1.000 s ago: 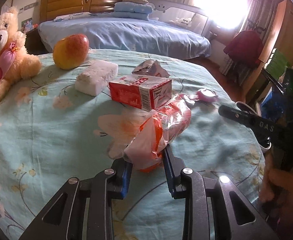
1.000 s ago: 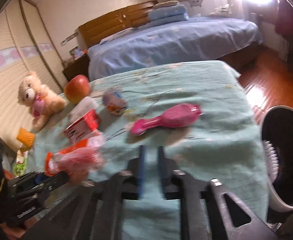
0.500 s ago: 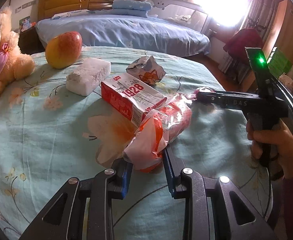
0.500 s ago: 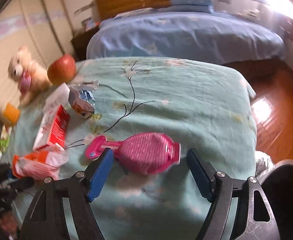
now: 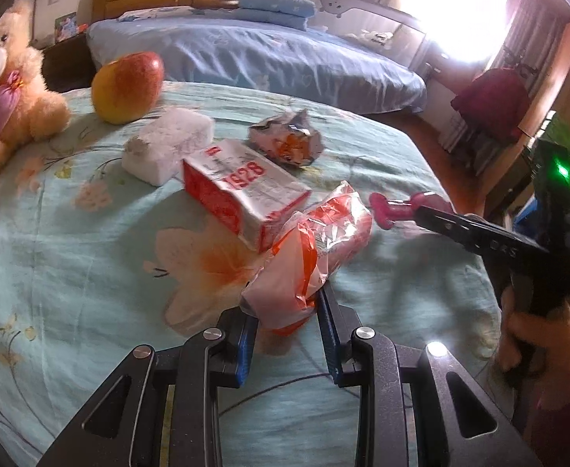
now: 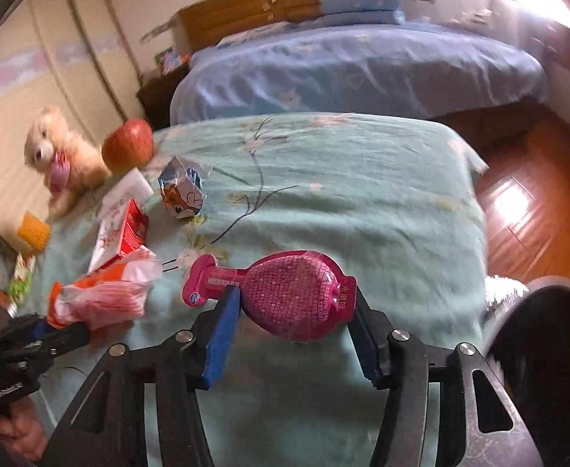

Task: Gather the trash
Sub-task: 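Carry the orange-white plastic bag and pink brush over the trash bin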

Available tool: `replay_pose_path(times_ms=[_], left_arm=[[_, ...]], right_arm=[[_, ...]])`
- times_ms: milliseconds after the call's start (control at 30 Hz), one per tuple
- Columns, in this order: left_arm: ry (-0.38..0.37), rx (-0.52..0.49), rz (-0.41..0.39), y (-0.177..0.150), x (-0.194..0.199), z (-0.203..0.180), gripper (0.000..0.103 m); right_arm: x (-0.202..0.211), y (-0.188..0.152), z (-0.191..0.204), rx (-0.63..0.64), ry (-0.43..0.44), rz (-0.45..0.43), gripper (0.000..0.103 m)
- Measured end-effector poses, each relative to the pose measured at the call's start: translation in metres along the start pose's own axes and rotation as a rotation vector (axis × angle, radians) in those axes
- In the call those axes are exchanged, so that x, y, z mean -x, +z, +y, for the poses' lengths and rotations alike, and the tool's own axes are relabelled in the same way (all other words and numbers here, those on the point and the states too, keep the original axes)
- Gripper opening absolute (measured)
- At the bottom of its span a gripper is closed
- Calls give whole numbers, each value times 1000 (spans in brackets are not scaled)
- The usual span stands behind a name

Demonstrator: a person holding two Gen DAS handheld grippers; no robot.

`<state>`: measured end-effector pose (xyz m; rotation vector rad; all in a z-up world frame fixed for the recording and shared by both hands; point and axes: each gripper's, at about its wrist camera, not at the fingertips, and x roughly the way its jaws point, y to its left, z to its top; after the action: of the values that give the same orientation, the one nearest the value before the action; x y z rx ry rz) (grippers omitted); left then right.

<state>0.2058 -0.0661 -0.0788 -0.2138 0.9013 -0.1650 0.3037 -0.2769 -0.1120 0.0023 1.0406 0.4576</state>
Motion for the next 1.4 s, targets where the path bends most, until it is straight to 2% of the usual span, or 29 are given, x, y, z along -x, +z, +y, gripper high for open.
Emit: replay_pose_path(times_ms=[200,467,867,1400], left_arm=[[-55,-47,17,-2,-4,-18,28],[-82,-129,2,-7,-1,-48,28],[-94,-203,15,-16,-7,-84,28],[-104,-278,7,-8,-16,-126,28]], right_arm=[[42,-32,-14,-154,-54,-92,55],[86,-67,-21,-272,-150,-175,55],[116,-93,-36,-327,-233,-212,55],[132,-95,-63,-356,-301,-238,55]])
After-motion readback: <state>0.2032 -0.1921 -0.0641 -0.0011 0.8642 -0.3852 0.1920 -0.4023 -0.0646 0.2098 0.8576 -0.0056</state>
